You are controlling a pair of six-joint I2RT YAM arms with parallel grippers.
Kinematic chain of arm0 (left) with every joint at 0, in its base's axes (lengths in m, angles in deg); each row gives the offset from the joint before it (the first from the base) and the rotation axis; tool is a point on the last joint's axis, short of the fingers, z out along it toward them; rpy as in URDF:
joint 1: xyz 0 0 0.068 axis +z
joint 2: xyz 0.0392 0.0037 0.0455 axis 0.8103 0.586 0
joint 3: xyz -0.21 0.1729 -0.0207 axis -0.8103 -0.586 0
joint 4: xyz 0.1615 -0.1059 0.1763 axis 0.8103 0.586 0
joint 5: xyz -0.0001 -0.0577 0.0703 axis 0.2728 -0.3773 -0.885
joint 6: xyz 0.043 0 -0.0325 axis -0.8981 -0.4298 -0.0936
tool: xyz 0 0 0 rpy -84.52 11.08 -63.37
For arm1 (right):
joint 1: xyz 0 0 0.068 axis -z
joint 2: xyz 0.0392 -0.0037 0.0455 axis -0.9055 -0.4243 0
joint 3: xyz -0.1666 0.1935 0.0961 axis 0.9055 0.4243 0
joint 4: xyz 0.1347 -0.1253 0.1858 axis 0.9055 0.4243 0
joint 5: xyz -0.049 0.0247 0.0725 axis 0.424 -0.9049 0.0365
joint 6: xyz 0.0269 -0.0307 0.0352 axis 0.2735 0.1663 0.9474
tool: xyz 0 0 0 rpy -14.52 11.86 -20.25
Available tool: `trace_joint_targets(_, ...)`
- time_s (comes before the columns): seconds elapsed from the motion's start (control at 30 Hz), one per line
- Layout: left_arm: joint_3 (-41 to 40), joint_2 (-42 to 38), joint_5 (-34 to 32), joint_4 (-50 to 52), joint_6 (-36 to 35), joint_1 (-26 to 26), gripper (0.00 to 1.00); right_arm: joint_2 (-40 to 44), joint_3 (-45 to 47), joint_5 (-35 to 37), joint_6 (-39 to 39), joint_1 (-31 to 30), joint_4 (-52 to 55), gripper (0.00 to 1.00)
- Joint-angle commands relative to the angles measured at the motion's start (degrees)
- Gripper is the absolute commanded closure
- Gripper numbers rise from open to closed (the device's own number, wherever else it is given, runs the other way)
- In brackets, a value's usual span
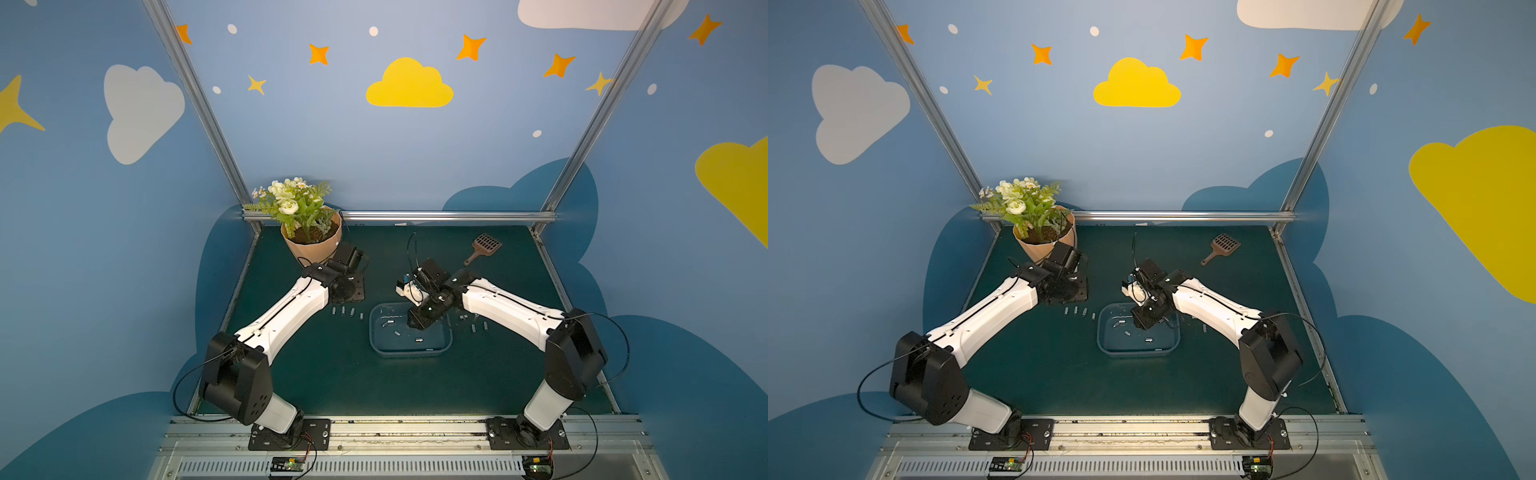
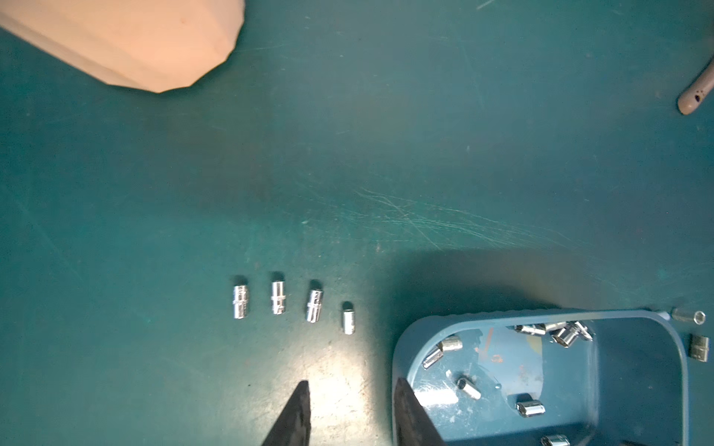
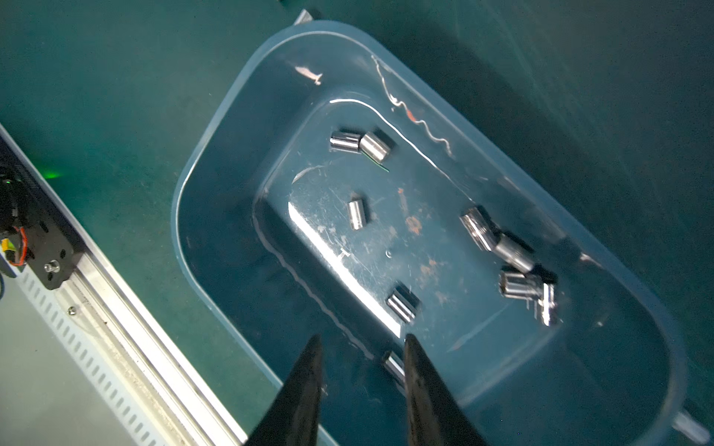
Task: Take out the socket from the storage box
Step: Place the socket head at the center of the board, then pick up the socket head from the storage box.
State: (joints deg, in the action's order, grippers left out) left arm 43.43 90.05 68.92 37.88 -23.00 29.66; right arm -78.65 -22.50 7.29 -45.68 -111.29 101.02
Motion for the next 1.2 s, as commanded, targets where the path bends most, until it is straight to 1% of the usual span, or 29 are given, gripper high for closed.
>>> trace_joint_targets(0.0, -2.2, -3.0, -1.9, -1.7, 1.5, 0.3, 0.61, -3.0, -2.2, 1.1, -1.4, -1.8, -2.1, 0.64)
trace_joint_targets(0.17, -4.3, -4.5, -2.3, -1.5, 2.3, 0.5, 0.61, -8.6, -4.7, 2.0, -2.1, -3.6, -2.3, 0.65)
trace_joint_targets(0.37, -5.5, -5.5, -1.9, -1.6, 2.8, 0.6, 0.6, -13.0, -6.1, 3.8, -1.8, -4.7, -2.7, 0.66)
trace_joint_targets(0.5, -5.6, -5.5, -0.9, -1.7, 2.9, 0.6, 0.59, -15.2, -7.0, 5.2, -1.1, -4.7, -2.0, 0.68)
trace_joint_targets(0.87, -6.0, -5.6, -0.5, -1.9, 3.0, 0.6, 0.58, -19.1, -8.0, 4.7, -1.1, -4.8, -2.2, 0.68)
trace_joint_targets(0.93, -6.0, -5.6, -0.6, -1.9, 3.1, 0.7, 0.58, -19.3, -7.9, 5.0, -1.1, -4.8, -2.2, 0.71)
trace_joint_targets(1.17, -6.5, -5.7, -0.6, -1.9, 3.4, 0.6, 0.58, -19.4, -7.4, 6.8, -0.8, -4.8, -2.1, 0.85)
